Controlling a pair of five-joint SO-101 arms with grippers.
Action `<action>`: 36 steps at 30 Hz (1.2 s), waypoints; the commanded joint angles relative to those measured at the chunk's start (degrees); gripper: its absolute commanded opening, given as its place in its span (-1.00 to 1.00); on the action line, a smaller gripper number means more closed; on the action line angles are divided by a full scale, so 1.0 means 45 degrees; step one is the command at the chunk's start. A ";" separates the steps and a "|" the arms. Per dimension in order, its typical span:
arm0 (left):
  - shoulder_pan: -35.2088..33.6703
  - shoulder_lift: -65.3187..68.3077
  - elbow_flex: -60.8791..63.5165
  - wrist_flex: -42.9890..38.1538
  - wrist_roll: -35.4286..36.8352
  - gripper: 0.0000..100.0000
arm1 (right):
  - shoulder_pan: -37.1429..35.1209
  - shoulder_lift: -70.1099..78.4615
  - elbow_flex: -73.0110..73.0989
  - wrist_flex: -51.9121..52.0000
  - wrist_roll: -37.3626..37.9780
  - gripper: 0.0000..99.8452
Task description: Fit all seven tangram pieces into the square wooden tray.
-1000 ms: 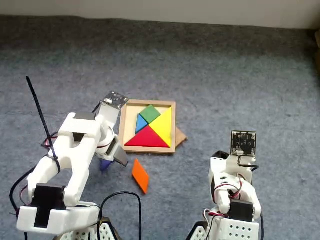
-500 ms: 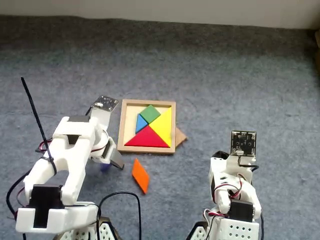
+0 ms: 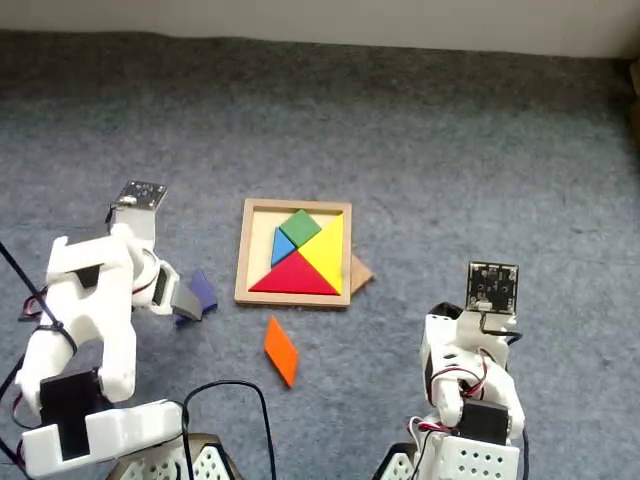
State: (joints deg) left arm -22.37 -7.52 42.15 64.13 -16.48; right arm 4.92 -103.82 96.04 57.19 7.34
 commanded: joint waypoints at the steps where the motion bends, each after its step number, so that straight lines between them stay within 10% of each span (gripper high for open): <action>1: 0.0088 -0.0576 -0.1260 0.1309 -0.0078 -0.34 | 0.0166 -0.0049 0.1827 -0.0049 -0.0020 -0.95; 18: 0.4112 -0.9680 0.2784 0.2501 0.1426 -0.33 | 0.0166 -0.0049 0.1827 -0.0049 -0.0020 -0.95; 36: 0.3702 0.1104 -0.0674 -0.2247 0.1407 -0.34 | 0.0166 -0.0049 0.1827 -0.0049 -0.0020 -0.95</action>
State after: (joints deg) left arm -4.88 -9.54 46.90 54.90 -10.59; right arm 5.01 -103.82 96.04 57.19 7.34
